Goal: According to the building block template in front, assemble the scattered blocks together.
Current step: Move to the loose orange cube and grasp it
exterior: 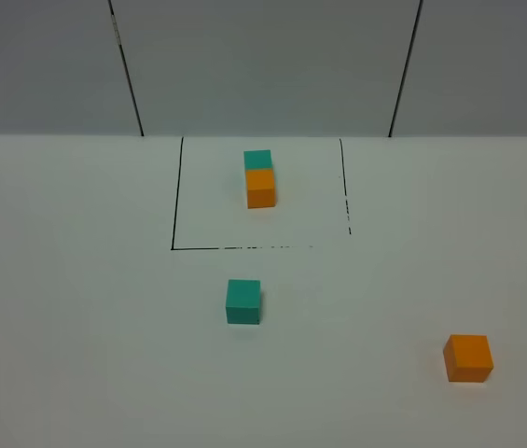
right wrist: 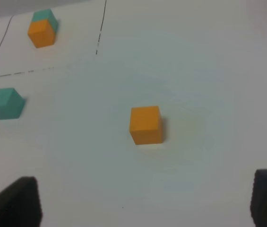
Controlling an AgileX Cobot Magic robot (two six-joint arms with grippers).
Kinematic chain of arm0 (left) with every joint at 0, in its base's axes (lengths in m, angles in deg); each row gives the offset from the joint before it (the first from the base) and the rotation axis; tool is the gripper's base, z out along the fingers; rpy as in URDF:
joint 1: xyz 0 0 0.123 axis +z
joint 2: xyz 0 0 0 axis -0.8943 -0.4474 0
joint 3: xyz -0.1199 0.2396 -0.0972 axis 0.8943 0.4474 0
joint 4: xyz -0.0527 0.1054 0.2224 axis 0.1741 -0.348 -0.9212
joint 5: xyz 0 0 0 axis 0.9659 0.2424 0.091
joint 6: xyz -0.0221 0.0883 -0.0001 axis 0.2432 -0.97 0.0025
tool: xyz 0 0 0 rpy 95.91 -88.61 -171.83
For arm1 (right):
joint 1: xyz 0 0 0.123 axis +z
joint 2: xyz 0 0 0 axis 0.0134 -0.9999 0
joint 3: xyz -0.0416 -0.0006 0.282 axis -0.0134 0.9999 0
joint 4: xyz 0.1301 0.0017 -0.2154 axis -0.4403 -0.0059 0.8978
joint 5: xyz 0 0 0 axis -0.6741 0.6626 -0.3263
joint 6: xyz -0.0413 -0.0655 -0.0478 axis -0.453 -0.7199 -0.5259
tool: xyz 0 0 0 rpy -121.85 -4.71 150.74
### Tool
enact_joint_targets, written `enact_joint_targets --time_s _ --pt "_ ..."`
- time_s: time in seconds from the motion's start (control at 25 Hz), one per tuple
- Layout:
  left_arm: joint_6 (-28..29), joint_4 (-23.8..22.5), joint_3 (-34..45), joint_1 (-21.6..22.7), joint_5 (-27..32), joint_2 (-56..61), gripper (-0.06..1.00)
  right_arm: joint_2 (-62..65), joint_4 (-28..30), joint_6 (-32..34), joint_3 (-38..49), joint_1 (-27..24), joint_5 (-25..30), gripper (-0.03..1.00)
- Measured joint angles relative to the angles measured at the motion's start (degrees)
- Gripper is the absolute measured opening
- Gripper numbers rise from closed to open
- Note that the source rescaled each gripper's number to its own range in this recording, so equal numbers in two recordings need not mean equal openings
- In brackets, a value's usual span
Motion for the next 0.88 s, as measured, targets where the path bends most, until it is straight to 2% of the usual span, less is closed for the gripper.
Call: enact_joint_targets --time_s 0.32,0.88 --pt "0.0 -0.53 0.99 0.0 0.32 0.69 0.83 0.0 0.0 0.0 0.0 0.0 0.0 0.77" --pt "0.0 -1.52 2.84 0.0 0.23 1.84 0.69 0.0 0.0 0.0 0.0 0.0 0.0 0.77"
